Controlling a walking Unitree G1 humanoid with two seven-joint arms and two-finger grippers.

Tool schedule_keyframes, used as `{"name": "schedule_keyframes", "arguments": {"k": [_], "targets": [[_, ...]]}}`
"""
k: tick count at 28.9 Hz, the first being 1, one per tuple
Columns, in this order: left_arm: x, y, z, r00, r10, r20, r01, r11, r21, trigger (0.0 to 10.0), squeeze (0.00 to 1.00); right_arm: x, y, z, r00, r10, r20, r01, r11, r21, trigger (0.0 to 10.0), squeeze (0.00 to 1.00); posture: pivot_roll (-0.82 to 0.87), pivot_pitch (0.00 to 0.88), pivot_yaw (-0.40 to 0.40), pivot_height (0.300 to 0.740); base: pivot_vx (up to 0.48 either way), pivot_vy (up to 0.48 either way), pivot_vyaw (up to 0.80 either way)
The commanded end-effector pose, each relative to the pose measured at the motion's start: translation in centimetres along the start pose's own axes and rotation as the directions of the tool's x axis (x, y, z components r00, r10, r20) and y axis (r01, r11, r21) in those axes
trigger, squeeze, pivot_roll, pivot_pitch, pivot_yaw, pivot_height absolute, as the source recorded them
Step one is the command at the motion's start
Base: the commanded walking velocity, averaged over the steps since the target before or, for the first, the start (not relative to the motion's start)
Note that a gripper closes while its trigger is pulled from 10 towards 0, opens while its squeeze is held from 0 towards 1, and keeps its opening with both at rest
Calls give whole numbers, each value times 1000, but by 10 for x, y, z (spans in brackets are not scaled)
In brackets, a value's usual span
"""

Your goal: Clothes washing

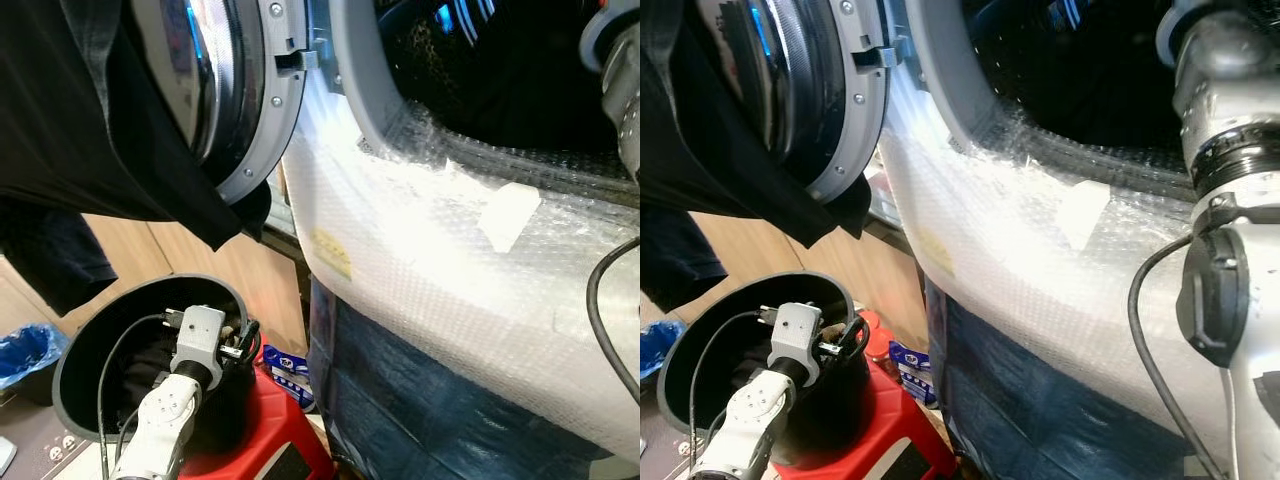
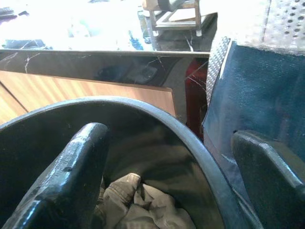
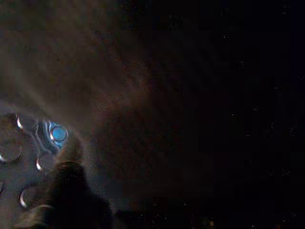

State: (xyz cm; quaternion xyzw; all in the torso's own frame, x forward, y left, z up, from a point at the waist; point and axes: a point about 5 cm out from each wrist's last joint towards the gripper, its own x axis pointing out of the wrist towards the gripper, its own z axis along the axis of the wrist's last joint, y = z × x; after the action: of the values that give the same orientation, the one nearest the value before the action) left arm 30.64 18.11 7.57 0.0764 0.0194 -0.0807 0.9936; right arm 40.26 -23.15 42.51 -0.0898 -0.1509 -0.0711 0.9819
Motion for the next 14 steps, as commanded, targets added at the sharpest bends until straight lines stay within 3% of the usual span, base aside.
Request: {"name": "schedule_keyframes", "arguments": {"k": [1, 4, 7, 8, 11, 14], "targets": [[-1, 3, 1, 1000, 5, 4, -5, 1000, 16, 10000, 0, -3, -22, 36, 981, -140, 137, 127, 987, 96, 10000, 1000, 43, 22, 93, 740, 0, 0, 0], [-1, 4, 2, 1000, 8, 8, -8, 1000, 13, 10000, 0, -8, -37, 56, 951, -222, 215, 194, 970, 145, 10000, 1000, 39, 25, 96, 740, 0, 0, 0], [-1, 4, 2, 1000, 7, 8, -8, 1000, 14, 10000, 0, -8, -38, 59, 952, -211, 223, 182, 973, 145, 10000, 1000, 42, 24, 94, 740, 0, 0, 0], [-2, 4, 2, 1000, 8, 7, -8, 1000, 10, 10000, 0, -5, -29, 48, 978, -129, 162, 121, 991, 62, 10000, 1000, 40, 26, 96, 740, 0, 0, 0], [-2, 4, 1, 1000, 4, 2, -4, 1000, 8, 10000, 0, -1, -12, 23, 998, -3, 56, 6, 999, -54, 10000, 1000, 37, 29, 100, 740, 0, 0, 0], [-2, 0, 0, 1000, -21, -8, 21, 1000, 11, 10000, 0, -1, 10, -11, 987, 142, -72, -153, 973, -171, 10000, 1000, 34, 26, 103, 740, 0, 0, 0]]}}
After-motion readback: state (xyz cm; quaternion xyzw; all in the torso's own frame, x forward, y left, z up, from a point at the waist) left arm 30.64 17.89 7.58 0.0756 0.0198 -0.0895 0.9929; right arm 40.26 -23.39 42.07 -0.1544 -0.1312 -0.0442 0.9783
